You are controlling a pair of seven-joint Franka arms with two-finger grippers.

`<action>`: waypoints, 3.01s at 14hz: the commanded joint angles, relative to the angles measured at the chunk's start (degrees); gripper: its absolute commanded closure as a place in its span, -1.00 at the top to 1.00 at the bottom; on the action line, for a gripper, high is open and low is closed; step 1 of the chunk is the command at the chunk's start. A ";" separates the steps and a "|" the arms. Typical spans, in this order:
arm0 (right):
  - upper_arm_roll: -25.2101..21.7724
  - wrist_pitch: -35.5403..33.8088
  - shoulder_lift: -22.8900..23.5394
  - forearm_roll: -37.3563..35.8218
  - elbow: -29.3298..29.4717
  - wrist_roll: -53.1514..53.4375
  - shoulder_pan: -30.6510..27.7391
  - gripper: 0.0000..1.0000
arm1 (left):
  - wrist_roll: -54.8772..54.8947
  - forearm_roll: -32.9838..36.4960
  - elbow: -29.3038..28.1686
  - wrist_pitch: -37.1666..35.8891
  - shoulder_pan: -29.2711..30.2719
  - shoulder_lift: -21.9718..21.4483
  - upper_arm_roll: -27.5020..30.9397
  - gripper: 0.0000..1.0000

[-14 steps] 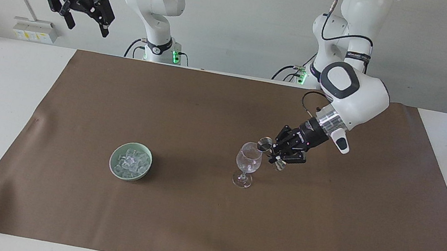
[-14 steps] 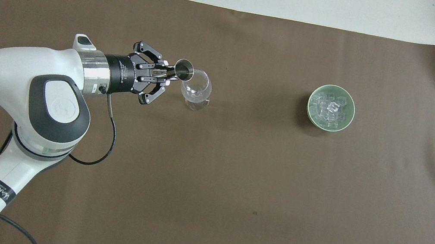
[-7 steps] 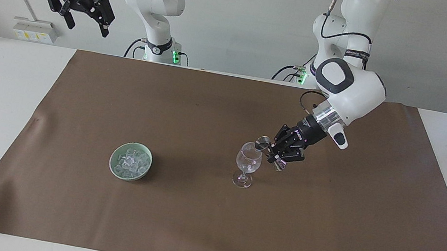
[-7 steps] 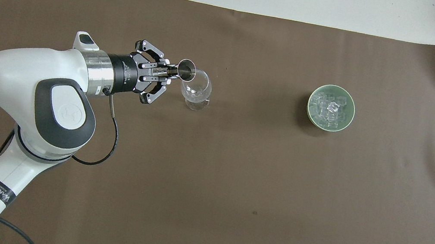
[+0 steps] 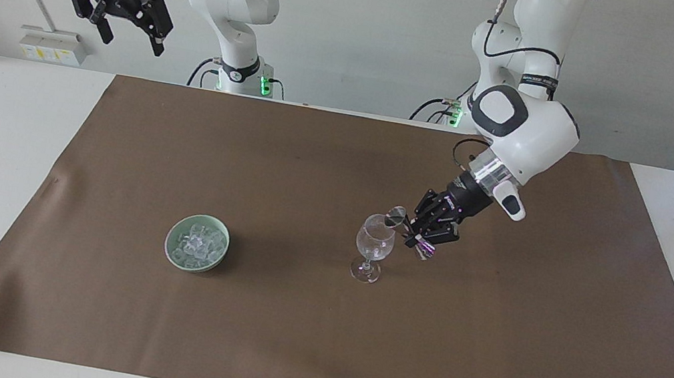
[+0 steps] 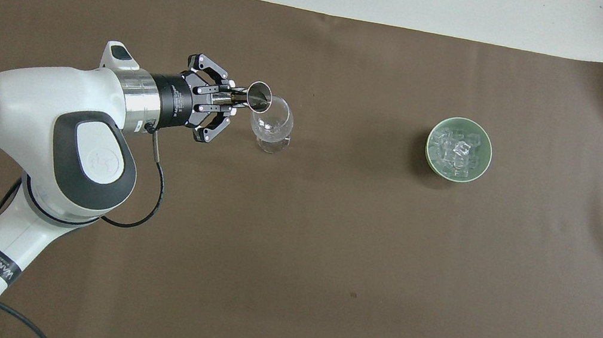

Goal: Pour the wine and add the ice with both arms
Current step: 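Tilt the silver bottle with the left gripper to pour into the glass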

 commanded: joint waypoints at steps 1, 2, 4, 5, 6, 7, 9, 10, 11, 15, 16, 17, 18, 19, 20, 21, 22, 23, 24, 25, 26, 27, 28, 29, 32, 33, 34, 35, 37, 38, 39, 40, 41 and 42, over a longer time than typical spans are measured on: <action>-0.35 1.11 -1.01 1.19 -1.30 0.27 -0.10 1.00 | -0.71 2.72 -0.68 2.31 -1.83 -1.13 0.84 -1.00; -0.35 1.11 -1.01 1.19 -1.30 0.27 -0.10 1.00 | -0.71 3.16 -0.50 2.75 -1.83 -1.04 0.84 -1.00; -0.35 1.11 -1.01 1.28 -1.30 0.27 -0.10 1.00 | -0.53 3.69 -0.50 4.59 -2.53 -0.96 0.84 -1.00; -0.35 1.11 -1.01 1.19 -1.30 0.27 -0.10 1.00 | -0.45 3.78 -0.50 5.29 -2.54 -0.96 0.84 -1.00; -0.35 1.20 -1.01 1.19 -1.30 0.27 -0.10 1.00 | -0.45 5.44 -0.50 5.39 -2.54 -0.96 0.75 -1.00; -0.35 1.11 -1.01 1.28 -1.30 0.27 -0.10 1.00 | -0.45 6.32 -0.50 5.48 -2.54 -0.96 0.75 -1.00; -0.35 1.11 -1.01 1.19 -1.30 0.27 -0.10 1.00 | -0.18 7.20 -0.50 5.48 -2.54 -0.87 0.75 -1.00; -0.35 1.20 -1.01 1.19 -1.30 0.27 -0.10 1.00 | -0.18 8.17 -0.50 5.48 -2.54 -0.87 0.75 -1.00; -0.35 1.11 -1.01 1.19 -1.30 0.27 -0.10 1.00 | -0.18 8.35 -0.50 5.48 -2.54 -0.87 0.75 -1.00; -0.35 1.11 -1.01 1.19 -1.30 0.27 -0.10 1.00 | -0.09 10.55 -0.32 5.48 -2.54 -0.87 0.75 -1.00; -0.35 1.11 -1.01 1.28 -1.30 0.27 -0.10 1.00 | -0.09 11.33 -0.32 5.48 -2.54 -0.87 0.75 -1.00; -0.35 1.11 -1.01 1.19 -1.30 0.27 -0.10 1.00 | -0.09 12.21 -0.32 5.48 -2.54 -0.87 0.75 -1.00; -0.35 1.11 -1.01 1.28 -1.30 0.27 -0.10 1.00 | -0.09 12.83 -0.32 5.48 -2.62 -0.87 0.75 -1.00; -0.35 1.11 -1.01 1.19 -1.30 0.27 -0.10 1.00 | -0.09 13.18 -0.23 5.65 -2.80 -0.87 0.75 -1.00; -0.35 1.20 -1.01 1.19 -1.30 0.27 -0.10 1.00 | -0.09 13.62 -0.23 5.91 -3.32 -0.87 0.75 -1.00; -0.35 1.20 -1.01 1.28 -1.30 0.27 -0.10 1.00 | -0.09 13.80 -0.23 5.92 -3.33 -0.87 0.75 -1.00; -0.35 1.11 -1.01 1.19 -1.30 0.27 -0.10 1.00 | -0.09 13.89 -0.23 6.18 -3.41 -0.87 0.75 -1.00; -0.35 1.11 -1.01 1.19 -1.30 0.27 -0.10 1.00 | -0.09 13.98 -0.23 6.62 -3.42 -0.87 0.75 -1.00; -0.35 1.11 -1.01 1.19 -1.30 0.27 -0.10 1.00 | -0.09 14.76 -0.23 6.79 -3.42 -0.87 0.75 -1.00; -0.35 1.11 -1.01 1.19 -1.30 0.27 -0.10 1.00 | -0.09 15.99 -0.23 6.88 -3.50 -0.87 0.75 -1.00; -0.35 1.11 -1.01 1.19 -1.30 0.27 -0.10 1.00 | -0.09 16.52 -0.23 6.88 -3.50 -0.87 0.75 -1.00; -0.35 1.20 -1.01 1.28 -1.30 0.27 -0.10 1.00 | -0.01 17.48 -0.15 7.06 -3.50 -0.87 0.75 -1.00; -0.35 1.11 -1.01 1.19 -1.30 0.27 -0.10 1.00 | 0.08 18.19 -0.15 7.58 -3.50 -0.87 0.66 -1.00; -0.35 1.11 -1.01 1.19 -1.30 0.27 -0.10 1.00 | 0.08 18.46 -0.15 7.85 -3.50 -0.87 0.75 -1.00; -0.35 1.11 -1.01 1.19 -1.30 0.27 -0.10 1.00 | 0.17 19.77 -0.15 8.47 -3.77 -0.78 0.66 -1.00; -0.35 1.11 -1.01 1.19 -1.30 0.27 -0.10 1.00 | 0.17 19.87 -0.15 8.55 -3.68 -0.78 0.66 -1.00; -0.35 1.11 -1.01 1.19 -1.30 0.27 -0.10 1.00 | 0.52 20.48 -0.06 8.90 -3.77 -0.69 0.66 -1.00; -0.35 1.11 -1.01 1.19 -1.30 0.27 -0.10 1.00 | 0.87 20.57 -0.14 8.91 -3.77 -0.69 0.66 -1.00; -0.35 1.11 -1.01 1.19 -1.30 0.27 -0.10 1.00 | 0.96 21.01 -0.15 8.99 -3.68 -0.69 0.66 -1.00; -0.35 1.11 -1.01 1.19 -1.30 0.27 -0.10 1.00 | 0.96 21.53 -0.15 9.25 -3.68 -0.69 0.66 -1.00; -0.35 1.11 -1.01 1.28 -1.30 0.27 -0.10 1.00 | 1.05 21.71 -0.15 9.34 -3.68 -0.69 0.66 -1.00; -0.35 1.20 -1.01 1.19 -1.30 0.27 -0.10 1.00 | 1.05 21.89 -0.15 9.34 -3.68 -0.69 0.66 -1.00; -0.35 1.11 -1.01 1.19 -1.30 0.27 -0.10 1.00 | 1.31 22.24 -0.15 9.43 -3.68 -0.69 0.66 -1.00; -0.35 1.11 -1.01 1.19 -1.30 0.27 -0.10 1.00 | 1.57 22.85 -0.15 9.52 -3.68 -0.69 0.66 -1.00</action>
